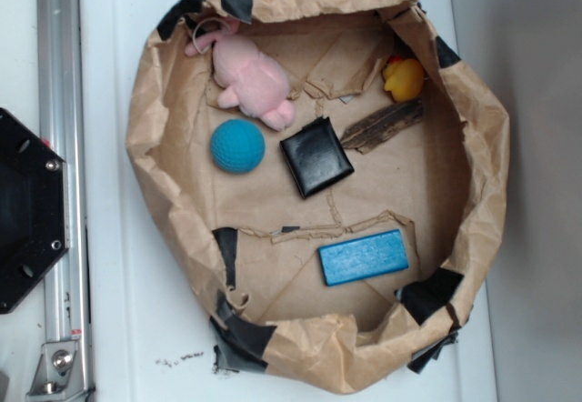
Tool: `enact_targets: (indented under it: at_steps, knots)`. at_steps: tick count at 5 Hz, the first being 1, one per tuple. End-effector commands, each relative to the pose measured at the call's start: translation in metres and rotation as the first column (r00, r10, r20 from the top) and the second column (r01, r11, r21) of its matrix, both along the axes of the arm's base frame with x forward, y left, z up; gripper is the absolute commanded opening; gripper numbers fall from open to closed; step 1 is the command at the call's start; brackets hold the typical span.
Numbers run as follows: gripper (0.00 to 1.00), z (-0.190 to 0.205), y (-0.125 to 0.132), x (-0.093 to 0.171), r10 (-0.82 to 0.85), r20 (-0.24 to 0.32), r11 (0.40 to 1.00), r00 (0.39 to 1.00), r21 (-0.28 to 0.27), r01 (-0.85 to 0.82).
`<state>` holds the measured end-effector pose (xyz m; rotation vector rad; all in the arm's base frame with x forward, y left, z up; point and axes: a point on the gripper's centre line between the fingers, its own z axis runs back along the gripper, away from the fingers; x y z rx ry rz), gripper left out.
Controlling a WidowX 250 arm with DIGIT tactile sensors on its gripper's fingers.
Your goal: Grab the blue block.
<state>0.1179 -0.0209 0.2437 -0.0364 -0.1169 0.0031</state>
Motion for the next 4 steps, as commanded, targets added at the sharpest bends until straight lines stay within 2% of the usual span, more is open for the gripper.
enact_targets:
  at_steps: [1, 2, 3, 4]
  knots:
    - [1.0, 0.0, 0.0, 0.0, 0.0, 0.0, 1.0, 1.0, 0.0, 0.0]
    - [1.0, -0.042, 0.015, 0.05, 0.088, 0.029, 0.996, 0.996, 0.001, -0.088]
    - [1.0, -0.073, 0.015, 0.102, 0.114, 0.104, 0.993, 0.988, -0.018, -0.113]
    - [1.0, -0.094, 0.003, 0.135, 0.12, 0.111, 0.992, 0.986, -0.037, -0.117]
